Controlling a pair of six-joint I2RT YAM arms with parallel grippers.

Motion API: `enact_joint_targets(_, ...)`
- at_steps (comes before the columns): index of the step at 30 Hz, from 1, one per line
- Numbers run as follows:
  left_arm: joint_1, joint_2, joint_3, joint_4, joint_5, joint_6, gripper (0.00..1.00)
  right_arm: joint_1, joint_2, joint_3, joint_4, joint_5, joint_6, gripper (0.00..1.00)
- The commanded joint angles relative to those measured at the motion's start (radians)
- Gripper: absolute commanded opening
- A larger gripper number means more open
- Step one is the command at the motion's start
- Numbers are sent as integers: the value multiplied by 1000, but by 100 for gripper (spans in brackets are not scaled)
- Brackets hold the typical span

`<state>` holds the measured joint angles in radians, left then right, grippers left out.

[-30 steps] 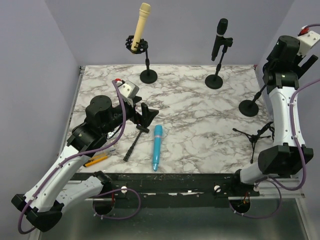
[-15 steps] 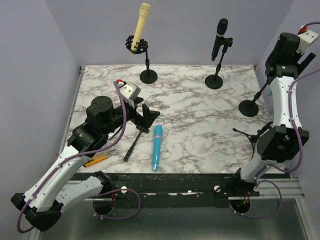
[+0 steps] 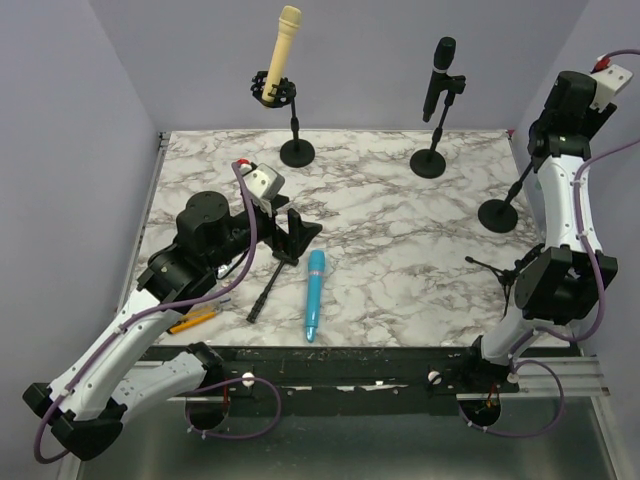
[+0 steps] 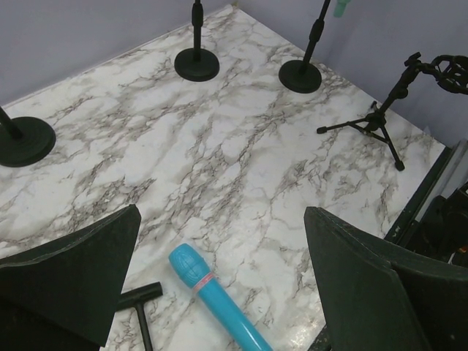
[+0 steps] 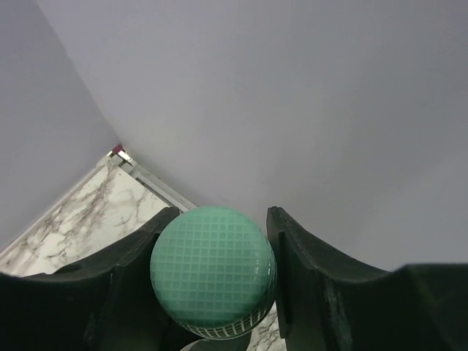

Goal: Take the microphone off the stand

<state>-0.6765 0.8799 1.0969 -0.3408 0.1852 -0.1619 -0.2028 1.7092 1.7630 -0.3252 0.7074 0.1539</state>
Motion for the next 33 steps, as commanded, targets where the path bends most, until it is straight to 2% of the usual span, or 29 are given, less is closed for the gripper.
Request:
enact_joint_targets(1, -7, 15, -4, -8, -22, 16, 99, 9, -44, -79, 10, -81, 20, 46)
enact_joint_targets(5, -8, 16, -1, -9, -13, 12, 99, 19, -136, -168, 48, -138, 56, 39)
enact_joint_targets(11, -8, 30, 1, -9, -2, 5, 99, 49, -260, -277, 46, -215, 102, 23)
enact_joint_targets(20, -11, 36, -3, -7, -2, 2, 99, 269, -336, -301, -69, -201, 87, 1)
enact_joint_targets(33, -14, 68, 2, -14, -9, 0, 99, 672, -415, -318, -317, -232, 182, 1)
